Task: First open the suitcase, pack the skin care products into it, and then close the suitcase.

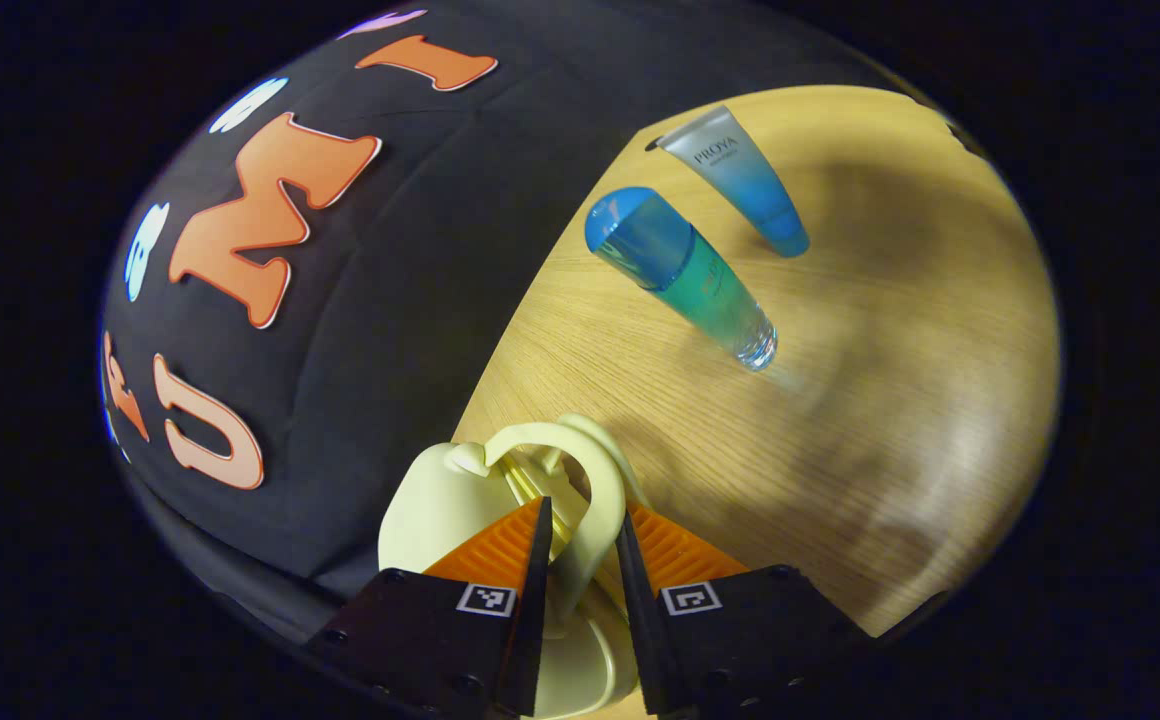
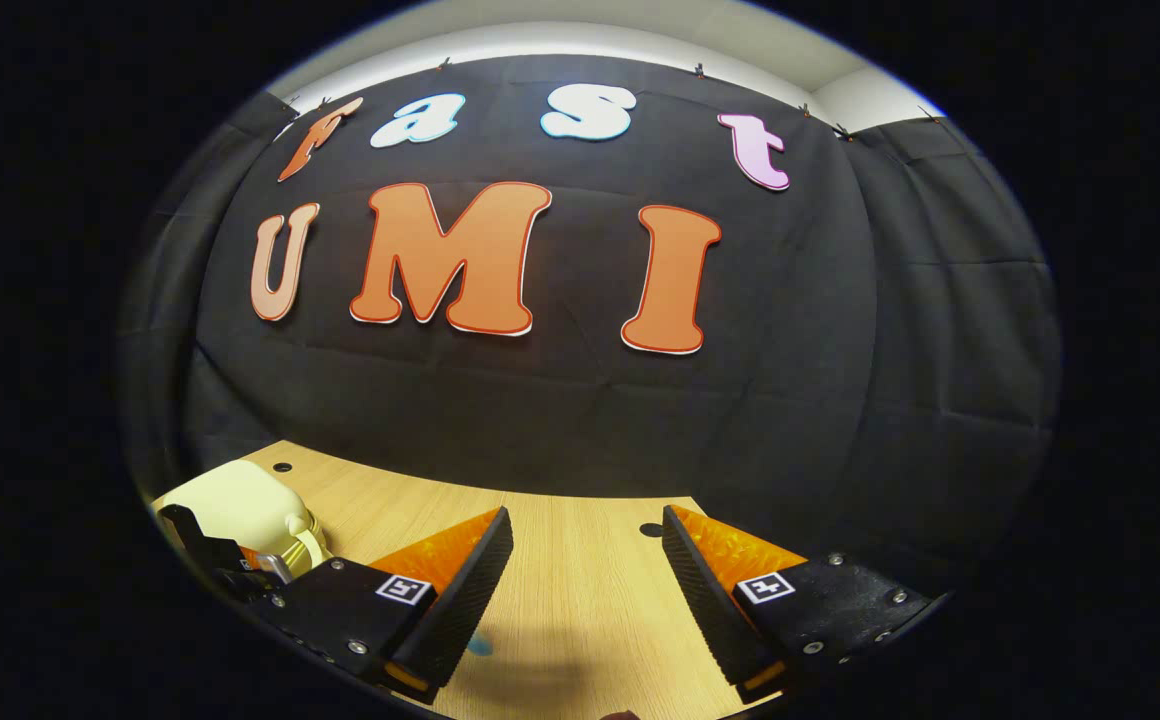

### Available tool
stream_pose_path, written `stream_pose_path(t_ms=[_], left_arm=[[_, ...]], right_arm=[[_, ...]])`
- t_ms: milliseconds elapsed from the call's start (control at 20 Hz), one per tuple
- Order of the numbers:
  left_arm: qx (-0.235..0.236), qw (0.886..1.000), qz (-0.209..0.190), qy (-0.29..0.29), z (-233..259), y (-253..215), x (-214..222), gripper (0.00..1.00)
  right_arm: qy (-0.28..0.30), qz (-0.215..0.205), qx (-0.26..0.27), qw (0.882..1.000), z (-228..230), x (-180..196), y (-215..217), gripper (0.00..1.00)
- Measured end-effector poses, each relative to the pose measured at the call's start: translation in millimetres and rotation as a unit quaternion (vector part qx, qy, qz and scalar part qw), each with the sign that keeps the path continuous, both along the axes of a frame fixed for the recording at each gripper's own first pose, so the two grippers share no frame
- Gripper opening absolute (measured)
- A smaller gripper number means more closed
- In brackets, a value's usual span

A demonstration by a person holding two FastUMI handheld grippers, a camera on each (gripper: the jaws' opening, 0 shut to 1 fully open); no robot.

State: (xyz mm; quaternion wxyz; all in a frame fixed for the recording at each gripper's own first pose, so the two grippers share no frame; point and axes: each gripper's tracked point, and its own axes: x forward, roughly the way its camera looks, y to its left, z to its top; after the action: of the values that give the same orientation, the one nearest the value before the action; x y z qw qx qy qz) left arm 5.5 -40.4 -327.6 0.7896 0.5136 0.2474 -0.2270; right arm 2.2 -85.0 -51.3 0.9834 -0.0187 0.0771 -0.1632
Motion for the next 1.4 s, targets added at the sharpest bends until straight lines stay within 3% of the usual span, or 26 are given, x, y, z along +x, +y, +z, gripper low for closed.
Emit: stream_pose_path(t_ms=[100,150,200,500,800,1000,1200,1400], left_arm=[[0.012,1.000,0.001,-0.009,-0.8,4.3,4.2,0.27],[0.006,1.000,-0.007,-0.020,7.1,2.1,7.8,0.27],[0.004,1.000,-0.006,-0.016,8.3,4.1,6.1,0.15],[-0.057,0.997,0.003,-0.047,52.5,17.8,2.6,0.12],[-0.133,0.986,0.054,-0.089,116.9,53.9,12.4,0.09],[-0.196,0.971,0.095,-0.095,152.9,79.9,30.0,0.09],[-0.259,0.949,0.143,-0.105,187.5,119.7,45.2,0.09],[-0.287,0.930,0.183,-0.138,217.6,172.4,65.3,0.09]], right_arm=[[0.001,0.001,0.000,1.000,0.1,-0.3,0.9,0.95],[0.000,0.002,0.000,1.000,0.9,-0.3,1.9,0.95],[0.000,0.003,0.000,1.000,-0.2,-1.3,2.1,0.95],[0.003,0.015,-0.001,1.000,-1.3,2.7,14.8,0.95],[0.004,0.033,-0.004,0.999,0.3,11.8,32.6,0.95],[0.007,0.048,-0.009,0.999,4.0,19.9,48.8,0.96],[0.008,0.056,-0.017,0.998,8.4,25.6,64.1,0.95],[0.009,0.058,-0.027,0.998,12.6,26.8,76.9,0.95]])
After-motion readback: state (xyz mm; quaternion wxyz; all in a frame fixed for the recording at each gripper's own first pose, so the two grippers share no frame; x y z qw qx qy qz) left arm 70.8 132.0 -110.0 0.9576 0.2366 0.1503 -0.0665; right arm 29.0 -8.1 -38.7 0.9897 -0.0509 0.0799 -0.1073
